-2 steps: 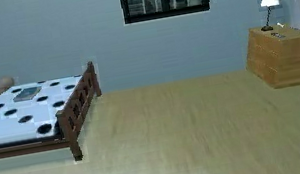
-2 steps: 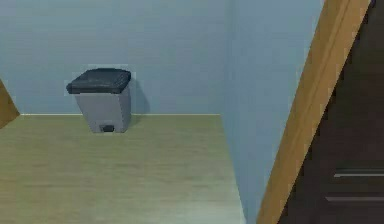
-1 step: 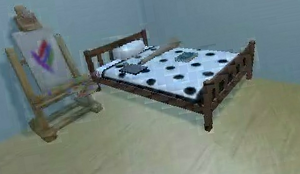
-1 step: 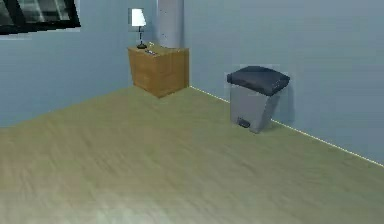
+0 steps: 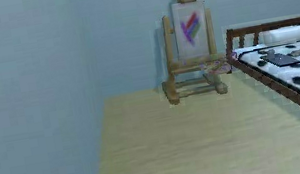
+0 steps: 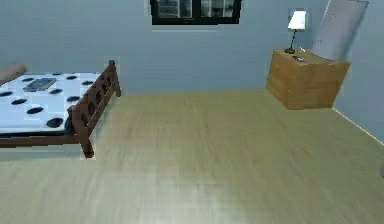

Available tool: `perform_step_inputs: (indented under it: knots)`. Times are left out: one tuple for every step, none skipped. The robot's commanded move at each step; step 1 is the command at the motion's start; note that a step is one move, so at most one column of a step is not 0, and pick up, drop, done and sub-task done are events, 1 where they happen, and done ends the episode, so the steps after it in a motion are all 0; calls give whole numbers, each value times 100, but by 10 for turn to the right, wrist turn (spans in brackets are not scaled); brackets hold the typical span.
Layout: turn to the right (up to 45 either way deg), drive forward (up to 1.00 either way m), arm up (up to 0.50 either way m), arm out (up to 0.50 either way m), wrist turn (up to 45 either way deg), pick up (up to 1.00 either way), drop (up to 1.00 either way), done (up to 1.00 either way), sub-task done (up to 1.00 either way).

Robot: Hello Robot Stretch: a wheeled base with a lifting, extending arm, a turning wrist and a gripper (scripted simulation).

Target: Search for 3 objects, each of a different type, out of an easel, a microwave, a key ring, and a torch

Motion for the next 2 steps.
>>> perform_step_inputs:
  knots:
    - [0,100,0,0,0,0,0,0,0]
    - [-30,0,0,0,0,0,0,0,0]
